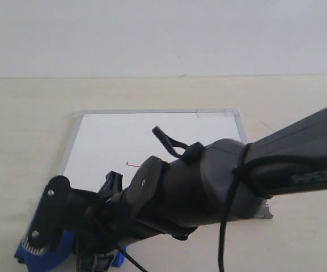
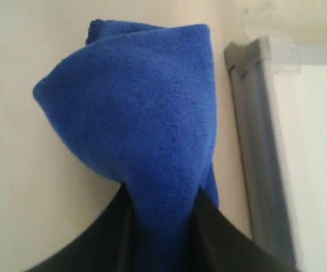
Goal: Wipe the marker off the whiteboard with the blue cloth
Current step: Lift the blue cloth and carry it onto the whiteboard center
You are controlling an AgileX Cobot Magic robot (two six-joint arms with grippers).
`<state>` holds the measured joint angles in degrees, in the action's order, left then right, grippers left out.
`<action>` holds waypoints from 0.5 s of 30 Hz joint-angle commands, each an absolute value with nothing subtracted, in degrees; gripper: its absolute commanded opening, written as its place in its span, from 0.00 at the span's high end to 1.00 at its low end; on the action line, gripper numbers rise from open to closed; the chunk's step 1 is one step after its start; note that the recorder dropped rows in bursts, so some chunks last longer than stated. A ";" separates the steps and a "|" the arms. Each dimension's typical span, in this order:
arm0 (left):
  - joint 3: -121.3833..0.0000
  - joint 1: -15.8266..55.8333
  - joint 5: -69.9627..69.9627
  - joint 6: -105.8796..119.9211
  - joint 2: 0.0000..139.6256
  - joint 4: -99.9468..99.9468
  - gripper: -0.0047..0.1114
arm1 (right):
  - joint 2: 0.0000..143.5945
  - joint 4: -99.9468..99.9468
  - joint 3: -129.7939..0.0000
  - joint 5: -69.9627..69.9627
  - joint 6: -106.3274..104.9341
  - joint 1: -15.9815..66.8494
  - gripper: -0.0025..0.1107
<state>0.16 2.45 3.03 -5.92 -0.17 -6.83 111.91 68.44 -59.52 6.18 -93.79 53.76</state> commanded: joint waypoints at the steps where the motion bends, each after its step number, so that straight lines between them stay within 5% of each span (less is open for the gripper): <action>1: 0.00 2.65 2.98 -6.46 0.00 -6.51 0.92 | 102.45 68.24 -59.42 1.84 -90.66 53.80 0.98; 7: 0.00 2.65 2.98 -6.46 0.00 -6.51 0.92 | 94.12 70.36 -58.80 -4.99 -89.39 51.03 0.98; 15: 0.00 2.65 2.98 -6.46 0.00 -6.51 0.92 | 90.41 73.30 -51.35 -5.00 -88.37 35.47 0.98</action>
